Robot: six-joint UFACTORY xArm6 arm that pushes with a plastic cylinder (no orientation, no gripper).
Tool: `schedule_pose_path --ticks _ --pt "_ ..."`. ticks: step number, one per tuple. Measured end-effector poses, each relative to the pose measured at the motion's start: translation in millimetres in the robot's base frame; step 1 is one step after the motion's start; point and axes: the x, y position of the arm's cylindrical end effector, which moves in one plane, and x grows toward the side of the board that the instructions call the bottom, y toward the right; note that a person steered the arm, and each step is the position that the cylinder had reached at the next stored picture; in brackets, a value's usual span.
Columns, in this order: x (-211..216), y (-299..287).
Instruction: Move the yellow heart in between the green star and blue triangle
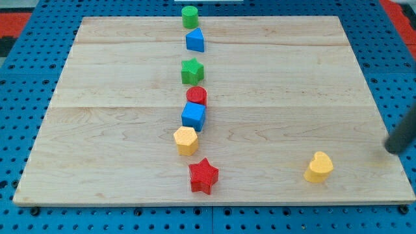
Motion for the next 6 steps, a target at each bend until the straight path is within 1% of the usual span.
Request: schedule_pose_path --ticks 1,2,3,4,5,6 --pt "60 1" --pt "49 -46" --pt "6 -97" --pt "-6 -112" --pt "28 -103" --pt "33 -149"
